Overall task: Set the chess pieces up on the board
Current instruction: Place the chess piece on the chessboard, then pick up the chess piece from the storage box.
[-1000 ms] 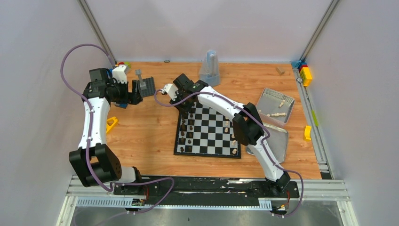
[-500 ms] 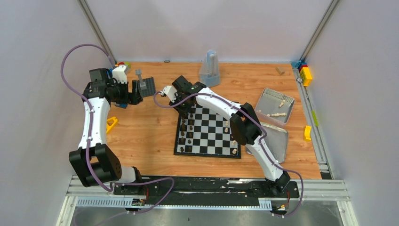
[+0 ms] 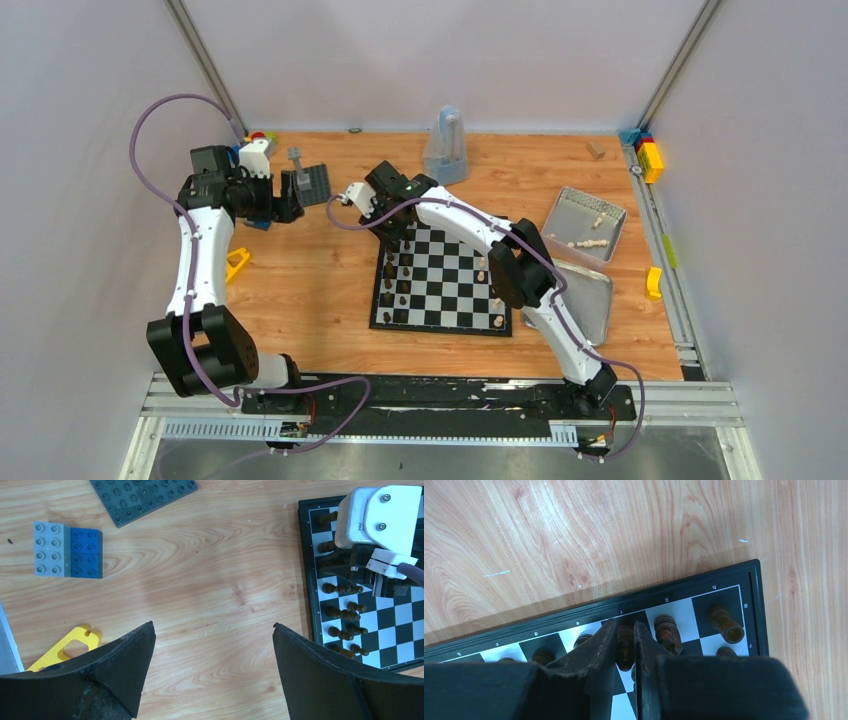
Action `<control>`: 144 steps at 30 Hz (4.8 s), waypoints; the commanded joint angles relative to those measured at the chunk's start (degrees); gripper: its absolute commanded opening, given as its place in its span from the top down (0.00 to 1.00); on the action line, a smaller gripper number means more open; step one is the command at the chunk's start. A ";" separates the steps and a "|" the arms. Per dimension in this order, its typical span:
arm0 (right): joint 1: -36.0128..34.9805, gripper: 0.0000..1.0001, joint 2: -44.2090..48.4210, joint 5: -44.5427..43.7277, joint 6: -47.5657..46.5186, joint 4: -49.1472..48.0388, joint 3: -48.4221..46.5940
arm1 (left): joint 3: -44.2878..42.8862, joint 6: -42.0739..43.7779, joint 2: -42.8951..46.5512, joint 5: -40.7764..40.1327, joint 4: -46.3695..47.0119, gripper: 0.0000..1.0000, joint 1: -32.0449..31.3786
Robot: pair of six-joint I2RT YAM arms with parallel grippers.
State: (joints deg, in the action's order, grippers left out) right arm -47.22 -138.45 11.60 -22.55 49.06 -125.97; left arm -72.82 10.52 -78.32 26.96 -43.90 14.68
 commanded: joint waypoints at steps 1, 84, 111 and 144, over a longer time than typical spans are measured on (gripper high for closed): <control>-0.37 0.81 0.33 -0.70 -0.76 0.21 -1.53 | -0.04 -0.23 0.90 1.36 0.97 0.05 0.53; 53.73 0.56 38.95 13.07 10.64 -13.54 54.32 | 3.19 -0.04 3.28 12.79 7.71 0.00 -7.38; 53.73 0.84 36.05 14.68 10.99 -12.87 52.17 | 3.46 0.48 3.59 11.65 7.43 0.00 -7.35; 53.73 0.95 36.44 12.52 12.81 -8.41 49.54 | 3.62 1.08 4.91 10.88 7.16 0.00 -7.38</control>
State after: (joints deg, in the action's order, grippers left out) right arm 6.61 -102.98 24.45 -10.31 39.53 -72.73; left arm -69.25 10.81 -75.29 37.56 -37.87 7.53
